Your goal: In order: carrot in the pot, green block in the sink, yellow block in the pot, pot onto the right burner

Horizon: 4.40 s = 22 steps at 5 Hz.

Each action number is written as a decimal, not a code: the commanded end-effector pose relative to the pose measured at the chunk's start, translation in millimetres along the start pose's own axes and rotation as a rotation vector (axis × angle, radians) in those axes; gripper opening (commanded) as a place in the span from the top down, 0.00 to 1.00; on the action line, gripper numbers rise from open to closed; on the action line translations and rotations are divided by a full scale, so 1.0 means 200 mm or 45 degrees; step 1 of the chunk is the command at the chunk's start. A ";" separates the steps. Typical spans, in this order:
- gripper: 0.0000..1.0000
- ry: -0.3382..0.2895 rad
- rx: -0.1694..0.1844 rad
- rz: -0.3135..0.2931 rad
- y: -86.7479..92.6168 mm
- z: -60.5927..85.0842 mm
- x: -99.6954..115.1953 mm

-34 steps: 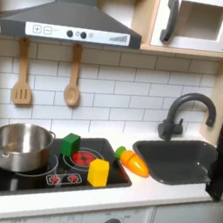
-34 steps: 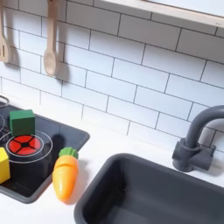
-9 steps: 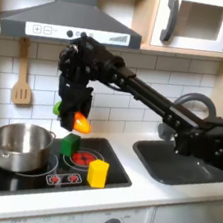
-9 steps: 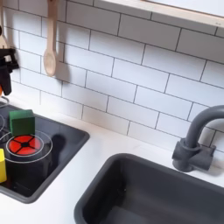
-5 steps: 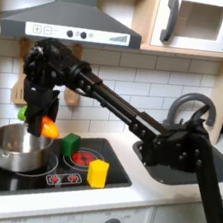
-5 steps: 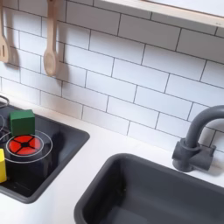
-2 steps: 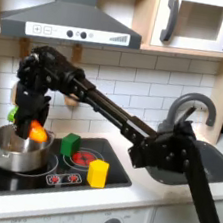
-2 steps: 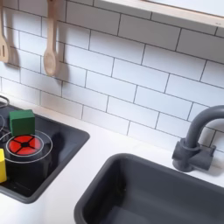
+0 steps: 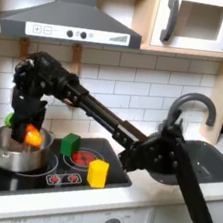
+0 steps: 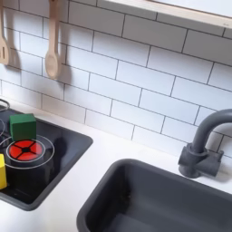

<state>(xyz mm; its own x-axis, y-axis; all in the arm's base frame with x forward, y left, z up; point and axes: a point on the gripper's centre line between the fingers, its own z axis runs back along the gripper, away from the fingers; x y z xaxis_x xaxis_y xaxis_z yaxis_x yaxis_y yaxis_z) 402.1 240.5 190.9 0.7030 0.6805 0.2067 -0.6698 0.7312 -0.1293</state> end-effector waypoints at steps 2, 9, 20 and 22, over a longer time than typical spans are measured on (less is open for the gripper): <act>0.00 -0.005 -0.051 -0.132 -0.07 0.10 -0.04; 0.00 0.062 -0.061 -0.131 -0.42 0.08 -0.33; 0.00 0.236 0.074 -0.077 -0.40 -0.25 -0.37; 1.00 0.205 0.059 -0.092 -0.43 -0.24 -0.39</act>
<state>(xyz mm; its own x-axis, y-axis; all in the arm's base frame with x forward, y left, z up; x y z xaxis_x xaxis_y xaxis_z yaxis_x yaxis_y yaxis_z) 414.3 131.8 138.5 0.7708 0.6344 0.0578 -0.6305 0.7728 -0.0725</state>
